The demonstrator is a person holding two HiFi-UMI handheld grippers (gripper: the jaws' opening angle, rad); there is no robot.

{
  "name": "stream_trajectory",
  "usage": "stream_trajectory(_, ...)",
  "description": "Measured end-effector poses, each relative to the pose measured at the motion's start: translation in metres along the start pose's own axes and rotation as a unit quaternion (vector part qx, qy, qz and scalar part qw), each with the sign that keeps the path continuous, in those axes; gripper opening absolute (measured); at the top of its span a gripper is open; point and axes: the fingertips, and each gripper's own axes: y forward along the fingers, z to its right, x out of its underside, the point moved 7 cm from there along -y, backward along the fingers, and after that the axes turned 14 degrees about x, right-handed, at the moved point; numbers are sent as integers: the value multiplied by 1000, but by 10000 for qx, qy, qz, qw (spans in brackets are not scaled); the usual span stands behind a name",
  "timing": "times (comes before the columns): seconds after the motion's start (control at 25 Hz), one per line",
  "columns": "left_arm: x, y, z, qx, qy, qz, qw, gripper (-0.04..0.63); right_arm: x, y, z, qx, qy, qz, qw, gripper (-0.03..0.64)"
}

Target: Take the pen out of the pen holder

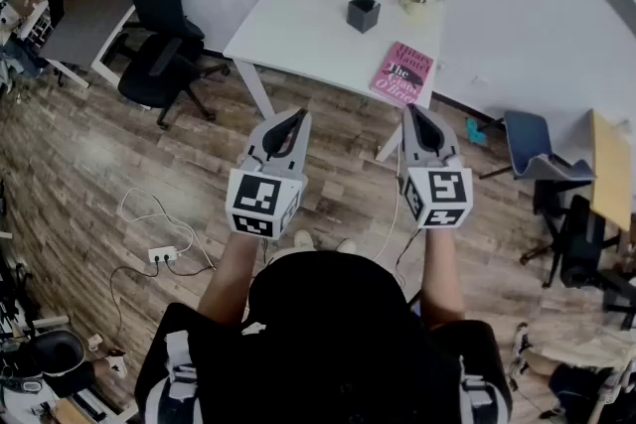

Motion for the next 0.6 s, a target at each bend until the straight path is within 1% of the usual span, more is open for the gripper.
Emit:
stream_trajectory(0.28, 1, 8, -1, 48, -49, -18, 10000, 20, -1, 4, 1, -119, 175, 47, 9998, 34)
stream_trajectory(0.44, 2, 16, 2, 62, -63, -52, 9999, 20, 3, 3, 4, -169, 136, -13, 9998, 34)
stream_trajectory(0.6, 5, 25, 13, 40, -83, -52, 9999, 20, 13, -4, 17, -237, 137, -72, 9996, 34)
